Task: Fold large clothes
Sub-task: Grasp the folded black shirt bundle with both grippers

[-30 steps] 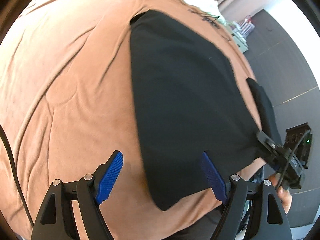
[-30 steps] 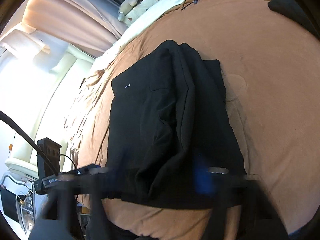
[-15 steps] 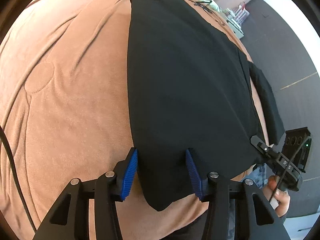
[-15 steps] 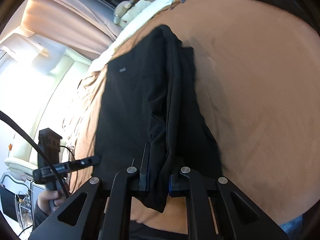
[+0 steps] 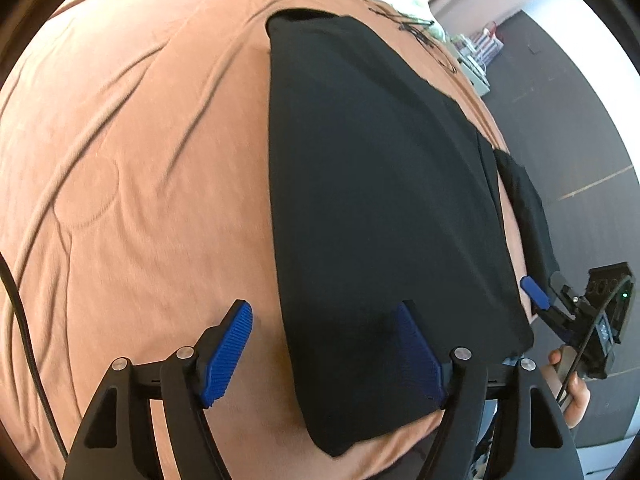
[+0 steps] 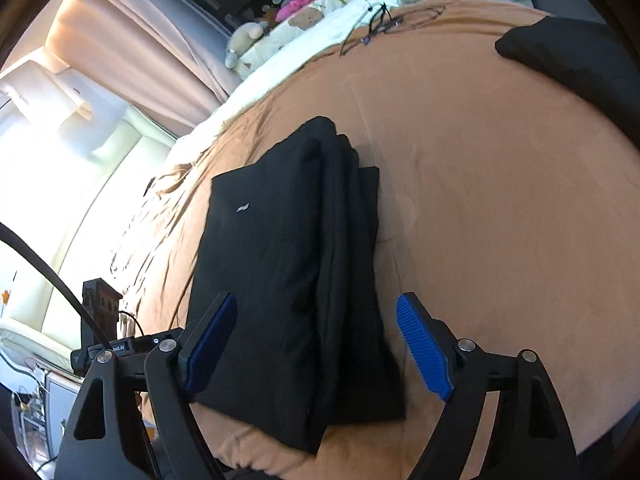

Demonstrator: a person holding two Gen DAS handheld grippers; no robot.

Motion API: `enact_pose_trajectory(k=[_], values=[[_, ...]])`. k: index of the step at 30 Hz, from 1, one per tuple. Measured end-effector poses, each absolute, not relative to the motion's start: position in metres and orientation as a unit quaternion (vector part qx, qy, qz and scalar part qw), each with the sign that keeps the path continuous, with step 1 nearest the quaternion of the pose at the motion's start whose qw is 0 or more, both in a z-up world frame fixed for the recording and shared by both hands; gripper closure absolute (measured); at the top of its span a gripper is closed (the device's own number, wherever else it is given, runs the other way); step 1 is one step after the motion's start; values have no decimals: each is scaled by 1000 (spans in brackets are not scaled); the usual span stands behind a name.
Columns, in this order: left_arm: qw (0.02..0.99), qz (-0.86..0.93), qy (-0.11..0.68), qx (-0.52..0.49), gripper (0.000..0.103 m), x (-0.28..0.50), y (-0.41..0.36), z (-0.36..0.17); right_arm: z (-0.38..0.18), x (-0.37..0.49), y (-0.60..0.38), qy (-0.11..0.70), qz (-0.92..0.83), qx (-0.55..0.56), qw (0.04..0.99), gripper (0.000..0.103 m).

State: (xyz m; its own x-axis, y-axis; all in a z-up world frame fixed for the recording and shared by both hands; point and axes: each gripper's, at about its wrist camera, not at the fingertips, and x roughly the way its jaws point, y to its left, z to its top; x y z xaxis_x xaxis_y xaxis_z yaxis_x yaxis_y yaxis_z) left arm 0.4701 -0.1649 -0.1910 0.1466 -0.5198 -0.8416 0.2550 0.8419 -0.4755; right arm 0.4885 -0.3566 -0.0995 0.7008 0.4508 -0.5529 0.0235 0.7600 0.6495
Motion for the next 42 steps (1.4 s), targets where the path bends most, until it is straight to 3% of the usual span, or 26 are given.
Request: enact_pose_trajectory(k=[12, 24, 29, 30, 31, 32, 34, 37, 42], values=[[754, -259, 587, -140, 27, 541, -185, -202, -126, 587, -374, 426, 189, 340, 817, 22], [754, -267, 583, -147, 28, 593, -202, -215, -136, 631, -394, 427, 240, 358, 795, 22], [747, -264, 590, -155, 36, 596, -207, -222, -131, 636, -384, 443, 245, 321, 801, 22], [749, -261, 590, -150, 36, 596, -210, -221, -131, 637, -385, 443, 247, 317, 801, 29], [750, -259, 590, -146, 36, 595, -212, -220, -129, 639, -382, 444, 250, 315, 800, 47], [751, -257, 591, -142, 37, 596, -216, -219, -128, 639, -382, 446, 256, 317, 797, 58], [753, -255, 591, -139, 43, 597, -220, -217, -123, 637, -381, 438, 257, 316, 801, 76], [757, -256, 585, -139, 56, 594, -219, -208, -103, 625, -376, 423, 253, 285, 822, 87], [767, -260, 568, -146, 70, 584, -215, -181, -58, 598, -362, 399, 256, 241, 846, 90]])
